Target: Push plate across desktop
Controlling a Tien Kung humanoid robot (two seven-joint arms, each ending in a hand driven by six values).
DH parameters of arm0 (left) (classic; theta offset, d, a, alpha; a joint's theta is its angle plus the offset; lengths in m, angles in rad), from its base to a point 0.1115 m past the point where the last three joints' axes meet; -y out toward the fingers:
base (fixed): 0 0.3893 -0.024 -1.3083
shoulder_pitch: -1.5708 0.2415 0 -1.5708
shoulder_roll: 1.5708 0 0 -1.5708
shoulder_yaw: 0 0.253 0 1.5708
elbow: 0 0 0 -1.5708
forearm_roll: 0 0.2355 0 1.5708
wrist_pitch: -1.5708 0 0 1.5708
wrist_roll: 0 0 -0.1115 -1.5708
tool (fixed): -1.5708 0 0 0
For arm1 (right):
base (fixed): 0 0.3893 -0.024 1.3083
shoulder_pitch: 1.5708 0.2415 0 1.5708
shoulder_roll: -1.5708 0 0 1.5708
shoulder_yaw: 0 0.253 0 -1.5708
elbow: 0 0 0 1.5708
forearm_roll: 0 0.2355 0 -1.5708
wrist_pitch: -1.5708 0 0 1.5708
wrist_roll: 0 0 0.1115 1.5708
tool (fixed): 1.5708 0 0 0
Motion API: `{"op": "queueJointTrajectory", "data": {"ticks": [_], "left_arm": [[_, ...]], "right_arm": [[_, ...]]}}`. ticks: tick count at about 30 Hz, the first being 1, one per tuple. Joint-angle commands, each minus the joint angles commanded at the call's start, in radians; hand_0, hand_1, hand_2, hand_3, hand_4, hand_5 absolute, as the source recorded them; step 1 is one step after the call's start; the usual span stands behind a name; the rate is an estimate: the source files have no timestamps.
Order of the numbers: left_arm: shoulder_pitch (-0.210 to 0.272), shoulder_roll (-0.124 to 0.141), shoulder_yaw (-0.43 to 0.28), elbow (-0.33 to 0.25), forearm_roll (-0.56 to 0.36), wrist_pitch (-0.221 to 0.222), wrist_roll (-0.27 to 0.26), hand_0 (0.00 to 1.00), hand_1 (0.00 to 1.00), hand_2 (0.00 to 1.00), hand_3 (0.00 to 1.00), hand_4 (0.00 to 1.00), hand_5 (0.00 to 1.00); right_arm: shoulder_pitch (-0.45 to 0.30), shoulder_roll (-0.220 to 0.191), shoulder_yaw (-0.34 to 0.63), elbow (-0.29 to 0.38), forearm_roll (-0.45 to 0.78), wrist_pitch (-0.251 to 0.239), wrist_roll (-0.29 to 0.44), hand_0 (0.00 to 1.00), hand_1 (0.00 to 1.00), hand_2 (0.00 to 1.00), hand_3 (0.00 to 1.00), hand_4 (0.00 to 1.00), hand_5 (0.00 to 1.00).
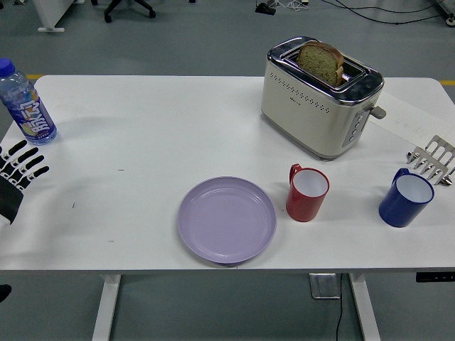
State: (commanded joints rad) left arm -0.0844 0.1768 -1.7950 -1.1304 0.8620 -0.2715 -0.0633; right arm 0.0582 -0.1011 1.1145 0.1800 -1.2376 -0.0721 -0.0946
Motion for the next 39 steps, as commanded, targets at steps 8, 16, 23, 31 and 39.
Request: {"op": "queueJointTrajectory", "data": {"ticks": [8,16,23,31,39], "left_arm": [[0.000,0.006,0.004,0.002,-0.002,0.008,0.001,0.544,0.696,0.699,0.736,0.548,0.998],[-0.003,0.002,-0.003,0.004,-0.002,0.016,-0.002,0.546,0.696,0.695,0.736,0.549,0.998],[-0.007,0.001,-0.004,0.006,-0.001,0.023,-0.004,0.546,0.696,0.695,0.736,0.551,0.998],[-0.008,0.005,-0.002,0.007,-0.002,0.028,-0.005,0.549,0.693,0.692,0.736,0.552,0.998],[-0.005,0.007,-0.009,0.006,-0.005,0.032,-0.009,0.547,0.692,0.690,0.736,0.551,0.998]], "right_arm": [[-0.001,-0.001,-0.005,0.000,0.004,0.001,0.002,0.602,0.544,0.652,0.611,0.146,0.338],[0.006,-0.002,-0.005,0.000,0.003,0.002,0.002,0.602,0.545,0.652,0.611,0.146,0.338],[0.008,-0.003,-0.007,0.000,0.007,0.002,0.003,0.602,0.545,0.652,0.611,0.147,0.338],[0.013,-0.001,-0.004,0.000,-0.004,0.002,0.002,0.603,0.545,0.652,0.610,0.147,0.337],[0.016,-0.004,-0.003,0.000,-0.006,0.002,0.004,0.603,0.545,0.652,0.611,0.147,0.337]]}}
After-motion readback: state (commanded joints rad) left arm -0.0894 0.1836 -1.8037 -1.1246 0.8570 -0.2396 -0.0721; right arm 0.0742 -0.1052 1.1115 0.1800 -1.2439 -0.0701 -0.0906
